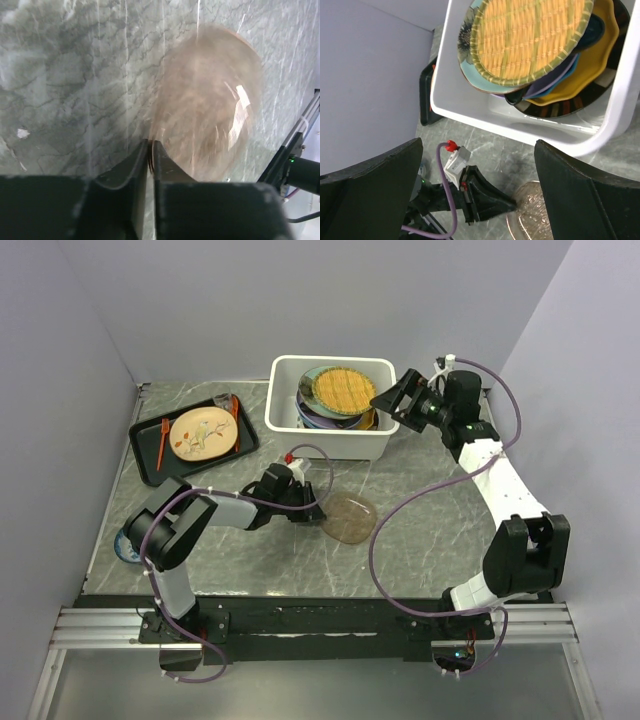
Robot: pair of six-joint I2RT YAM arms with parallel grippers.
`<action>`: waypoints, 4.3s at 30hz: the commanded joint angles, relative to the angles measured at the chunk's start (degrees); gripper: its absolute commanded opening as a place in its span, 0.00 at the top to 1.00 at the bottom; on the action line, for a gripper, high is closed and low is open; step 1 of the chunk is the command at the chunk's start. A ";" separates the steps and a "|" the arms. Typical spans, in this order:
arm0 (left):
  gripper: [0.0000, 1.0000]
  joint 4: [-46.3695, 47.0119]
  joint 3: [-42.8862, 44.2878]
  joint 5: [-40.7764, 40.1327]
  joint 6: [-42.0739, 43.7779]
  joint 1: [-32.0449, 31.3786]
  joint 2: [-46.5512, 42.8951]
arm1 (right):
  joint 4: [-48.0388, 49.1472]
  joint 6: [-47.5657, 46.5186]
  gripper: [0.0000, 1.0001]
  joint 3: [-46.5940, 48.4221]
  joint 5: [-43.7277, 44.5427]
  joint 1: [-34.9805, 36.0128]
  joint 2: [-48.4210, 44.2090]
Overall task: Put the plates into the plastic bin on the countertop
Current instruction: Pick up the plate at the center of the board, then place the plate in the plastic bin.
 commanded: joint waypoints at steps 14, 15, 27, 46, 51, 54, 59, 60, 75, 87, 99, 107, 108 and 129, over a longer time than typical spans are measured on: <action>0.99 -2.82 6.02 1.11 2.61 -0.30 -0.81 | -0.44 -2.80 0.00 -7.70 1.05 -4.20 -11.79; 0.99 -3.34 6.20 1.11 2.78 -0.38 -0.98 | -0.71 -2.89 0.00 -8.06 1.31 -4.38 -12.84; 0.99 -6.60 7.25 -1.26 3.23 -0.38 -6.43 | -2.03 -4.82 0.00 -13.85 0.53 -4.64 -15.40; 0.99 -16.26 12.00 -7.23 5.60 -0.30 -14.16 | -4.84 -9.04 0.00 -21.07 1.49 -4.64 -16.63; 0.99 -18.55 14.54 -9.52 6.04 -0.30 -15.48 | -6.77 -9.48 0.00 -21.68 4.21 -4.64 -15.84; 0.99 -20.48 16.65 -10.22 6.83 -0.30 -15.48 | -6.69 -9.66 0.00 -22.82 4.83 -4.64 -15.84; 0.99 -24.43 20.08 -12.16 7.88 -0.30 -15.40 | -6.69 -10.18 0.00 -24.49 6.50 -4.64 -15.49; 0.99 -24.61 20.87 -12.25 8.06 -0.30 -15.40 | -6.77 -10.36 0.00 -24.58 6.76 -4.64 -15.40; 0.99 -26.90 27.82 -13.12 8.68 0.32 -13.90 | -7.13 -11.06 0.00 -28.10 11.16 -4.64 -17.24; 0.99 -29.72 34.15 -12.69 9.73 4.89 -11.09 | -7.21 -11.06 0.00 -31.79 12.83 -4.73 -19.88; 0.99 -30.94 41.35 -12.60 9.73 9.37 -6.44 | -8.71 -12.21 0.00 -33.90 13.71 -4.73 -22.96; 0.99 -33.67 51.72 -13.21 10.26 10.08 -0.46 | -7.92 -12.21 0.00 -34.95 13.18 -4.73 -23.14; 0.99 -34.02 52.77 -13.13 10.26 10.25 0.76 | -7.92 -12.29 0.00 -35.13 13.10 -4.73 -23.05; 0.99 -37.89 72.11 -12.51 10.44 12.53 15.45 | -6.78 -13.17 0.00 -37.15 12.65 -4.73 -22.70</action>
